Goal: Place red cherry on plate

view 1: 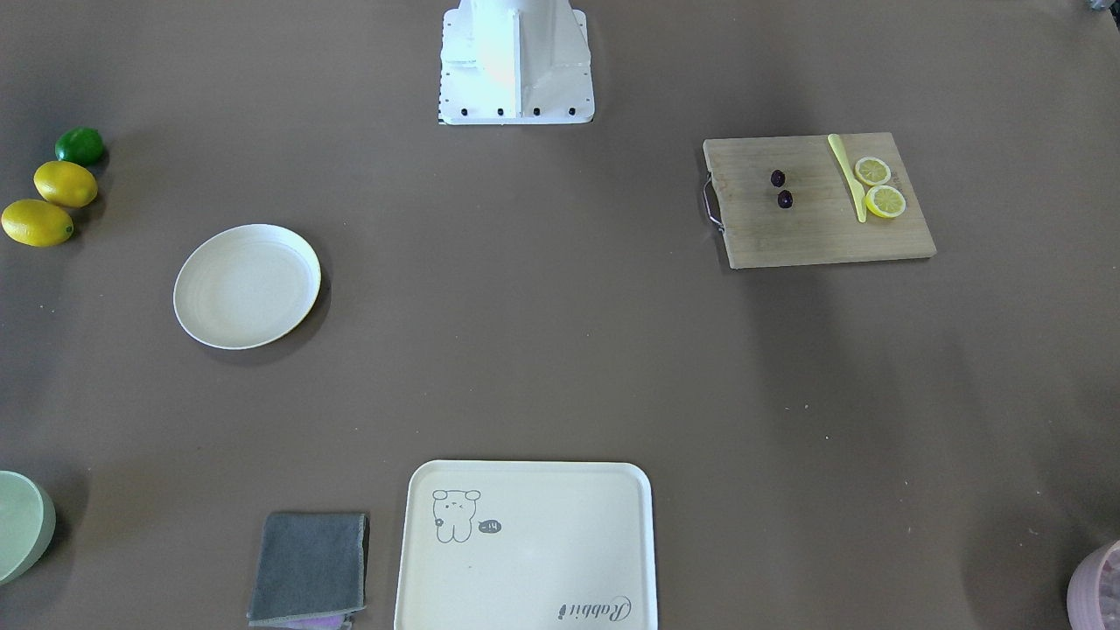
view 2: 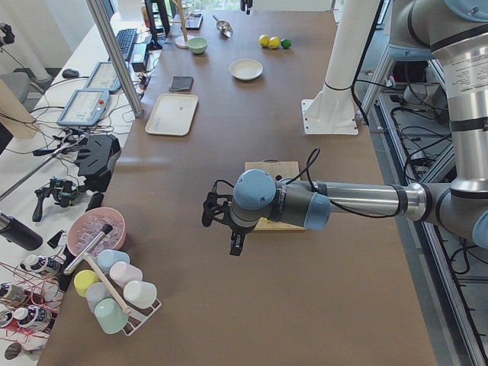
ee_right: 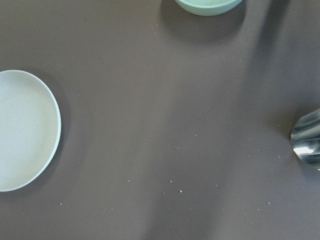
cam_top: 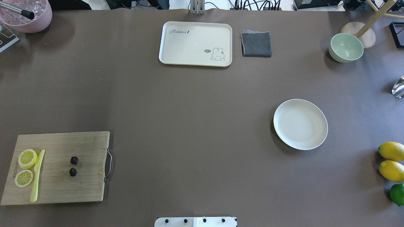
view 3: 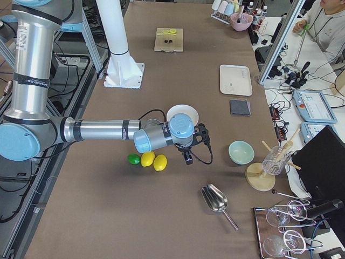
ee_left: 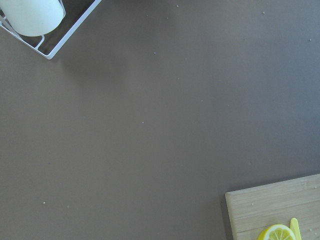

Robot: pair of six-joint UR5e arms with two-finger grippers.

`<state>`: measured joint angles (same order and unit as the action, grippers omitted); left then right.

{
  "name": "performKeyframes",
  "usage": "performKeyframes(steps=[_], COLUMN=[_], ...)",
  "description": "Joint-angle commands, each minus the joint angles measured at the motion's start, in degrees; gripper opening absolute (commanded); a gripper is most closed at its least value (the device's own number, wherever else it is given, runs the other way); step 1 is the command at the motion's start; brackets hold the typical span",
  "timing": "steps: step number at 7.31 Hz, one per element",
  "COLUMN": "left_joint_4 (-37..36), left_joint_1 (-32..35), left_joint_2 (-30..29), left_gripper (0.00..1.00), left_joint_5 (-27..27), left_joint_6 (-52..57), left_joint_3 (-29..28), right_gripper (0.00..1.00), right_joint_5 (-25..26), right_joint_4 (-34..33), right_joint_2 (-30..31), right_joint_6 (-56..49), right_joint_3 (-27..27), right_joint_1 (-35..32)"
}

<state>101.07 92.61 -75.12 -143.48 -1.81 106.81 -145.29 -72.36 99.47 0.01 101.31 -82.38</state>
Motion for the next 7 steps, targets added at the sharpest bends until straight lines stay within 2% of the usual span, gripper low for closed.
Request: performKeyframes(steps=[1, 2, 4, 6, 7], left_joint_4=[1.3, 1.9, 2.7, 3.4, 3.4], left_joint_1=[-0.9, -1.3, -1.7, -1.8, -1.8], left_joint_2=[0.1, 0.1, 0.2, 0.4, 0.4], left_gripper=[0.98, 0.98, 0.98, 0.98, 0.98], left_joint_5=[-0.3, -0.3, -0.2, -0.3, -0.3], left_joint_6=[0.0, 0.0, -0.5, -0.9, -0.8], left_joint_3=[-0.2, -0.6, -1.3, -1.2, -1.3], right_gripper=[0.99, 0.99, 0.98, 0.98, 0.96], right_joint_5=[2.0, 5.0, 8.3, 14.3, 14.9], right_joint_4=[0.3, 0.4, 2.6, 15.1, 20.2], right_joint_2=[-6.1, -8.6, -9.7, -10.4, -10.4], right_joint_6=[12.7, 20.1, 24.0, 39.9, 41.9], right_joint_3=[-0.8, -0.7, -1.2, -4.2, -7.8], right_joint_1=[8.9, 13.4, 19.5, 27.8, 29.3])
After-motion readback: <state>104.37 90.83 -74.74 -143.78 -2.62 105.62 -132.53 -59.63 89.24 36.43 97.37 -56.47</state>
